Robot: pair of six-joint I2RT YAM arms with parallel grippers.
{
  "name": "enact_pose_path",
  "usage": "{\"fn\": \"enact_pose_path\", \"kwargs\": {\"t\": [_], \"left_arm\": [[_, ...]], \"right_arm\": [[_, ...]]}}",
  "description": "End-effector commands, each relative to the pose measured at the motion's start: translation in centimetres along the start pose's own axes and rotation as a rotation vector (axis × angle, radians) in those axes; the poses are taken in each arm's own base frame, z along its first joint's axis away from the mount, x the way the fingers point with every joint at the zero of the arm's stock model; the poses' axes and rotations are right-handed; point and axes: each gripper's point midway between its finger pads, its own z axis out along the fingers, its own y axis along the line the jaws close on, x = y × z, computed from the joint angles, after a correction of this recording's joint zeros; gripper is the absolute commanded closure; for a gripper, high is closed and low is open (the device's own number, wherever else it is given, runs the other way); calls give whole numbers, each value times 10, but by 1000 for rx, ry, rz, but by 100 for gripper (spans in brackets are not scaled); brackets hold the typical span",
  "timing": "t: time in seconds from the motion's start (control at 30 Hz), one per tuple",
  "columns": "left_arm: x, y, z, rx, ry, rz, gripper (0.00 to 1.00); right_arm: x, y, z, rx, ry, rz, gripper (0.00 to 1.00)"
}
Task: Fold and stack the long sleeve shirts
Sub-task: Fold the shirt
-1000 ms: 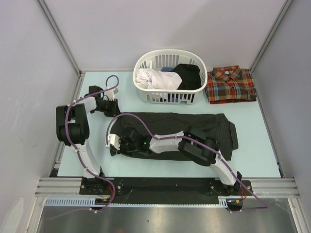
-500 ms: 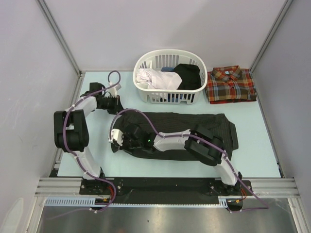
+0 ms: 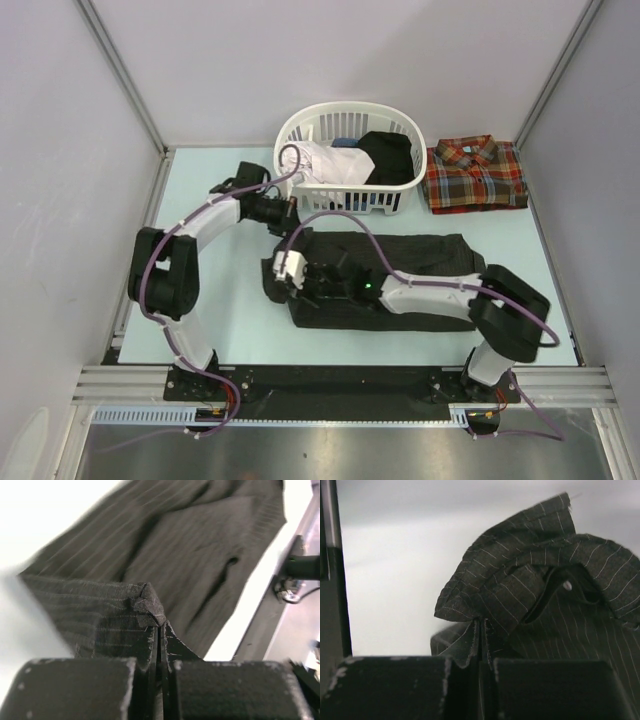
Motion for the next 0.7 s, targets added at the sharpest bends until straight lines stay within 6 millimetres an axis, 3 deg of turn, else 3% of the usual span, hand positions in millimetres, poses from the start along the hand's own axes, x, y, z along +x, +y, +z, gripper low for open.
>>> {"fn": "enact_pose_path", "kwargs": {"t": [0.0,0.03,0.1,0.17,0.2,0.4,0.5,0.67], "left_arm": [[-35,-45,19,76,-34,52,100],[-35,-56,27,93,-22,59,100],[-44,-61,40,95,-23,71,100],[-43,-68,59,105,4,58,100],[-52,-71,63,100,-7,71,100],[-57,-89,109,115,35,87,100],[-59,-99,125,125,45,101,100],[-50,-95,152,109,82,91,100]], "right_arm": [[6,-10,-46,49,-1,-2,100],[24,-12,-55,57,35,8,100],[28,-15,-73,74,40,7,100],[54,-17,-88,86,92,14,100],[57,-17,-96,91,90,11,100],[102,-21,-123,115,164,25,100],[115,-20,-136,116,197,27,100],[129,-16,-148,97,236,21,100]]}}
